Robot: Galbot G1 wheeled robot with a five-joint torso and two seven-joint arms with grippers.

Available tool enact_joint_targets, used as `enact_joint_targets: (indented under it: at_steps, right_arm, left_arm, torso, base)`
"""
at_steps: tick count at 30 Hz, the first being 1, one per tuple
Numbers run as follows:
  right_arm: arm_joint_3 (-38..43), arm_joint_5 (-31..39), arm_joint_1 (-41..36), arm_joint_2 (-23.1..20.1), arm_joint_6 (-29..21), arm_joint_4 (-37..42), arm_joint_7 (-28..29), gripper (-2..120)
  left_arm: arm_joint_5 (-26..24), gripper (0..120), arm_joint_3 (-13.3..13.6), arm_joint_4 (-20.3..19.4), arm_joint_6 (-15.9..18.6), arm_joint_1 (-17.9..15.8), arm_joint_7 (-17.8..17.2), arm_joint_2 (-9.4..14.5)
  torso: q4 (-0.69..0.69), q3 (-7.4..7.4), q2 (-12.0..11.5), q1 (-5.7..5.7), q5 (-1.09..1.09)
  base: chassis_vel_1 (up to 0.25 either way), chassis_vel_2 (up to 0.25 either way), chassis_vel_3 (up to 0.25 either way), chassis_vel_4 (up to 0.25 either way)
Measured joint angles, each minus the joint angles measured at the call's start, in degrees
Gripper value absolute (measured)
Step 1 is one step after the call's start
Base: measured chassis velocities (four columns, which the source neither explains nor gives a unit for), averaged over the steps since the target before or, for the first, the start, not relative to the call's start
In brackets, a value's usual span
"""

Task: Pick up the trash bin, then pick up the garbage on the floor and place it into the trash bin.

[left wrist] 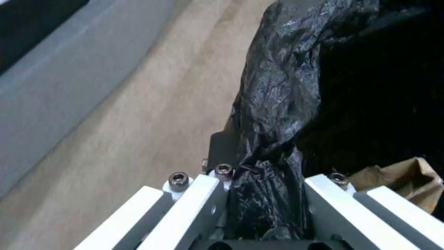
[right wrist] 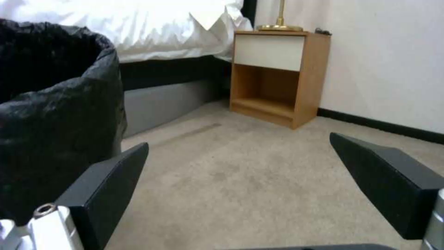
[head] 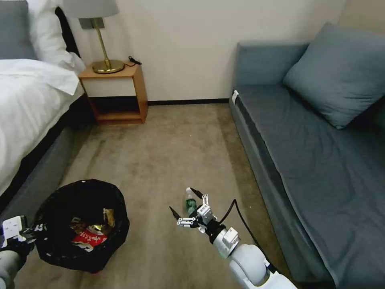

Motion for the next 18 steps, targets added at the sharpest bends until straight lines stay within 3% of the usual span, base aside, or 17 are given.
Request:
enact_joint_targets:
  at_steps: [8,11,13,17,18]
  right_arm:
    - [-2.8,-0.9,0.8,-1.1,-3.8,-0.4,1.9,100]
    - [-6.9,-0.5,2.2,-2.4,-12.4,0.6,9.1,100]
    - [-7.8,0.4,2.7,-2.6,-14.2,0.8,10.5,100]
    - [-12.2,9.5,6.0,-2.2,-28.6,2.2,18.1,100]
    - [-12.2,9.5,6.0,-2.2,-28.6,2.2,18.1,100]
  left_arm:
    - [0.0,3,0.0,0.3,0.0,-0.2,0.0,0.1]
    - [0.0,3,-0.1,0.5,0.0,-0.1,0.0,0.1]
    - [0.0,3,-0.1,0.5,0.0,0.0,0.0,0.1]
    - [0.0,3,-0.4,0.6,0.0,0.2,0.1,0.1]
    - [0.0,3,-0.4,0.6,0.0,0.2,0.1,0.1]
  torso:
    - [0.00,0.00,0.0,0.00,-0.01]
    - [0.00,0.01,0.0,0.01,-0.02]
    - [-0.01,0.01,0.0,0.01,-0.02]
    - [0.00,0.00,0.0,0.00,-0.01]
    - [0.00,0.00,0.0,0.00,-0.01]
  base:
    - [-0.218,0.222,0.219,-0.219]
    - [-0.193,0.187,0.193,-0.189]
    - [-0.162,0.181,0.125,-0.151]
    - [-0.064,0.049,0.065,-0.047]
    - [0.000,0.000,0.000,0.000]
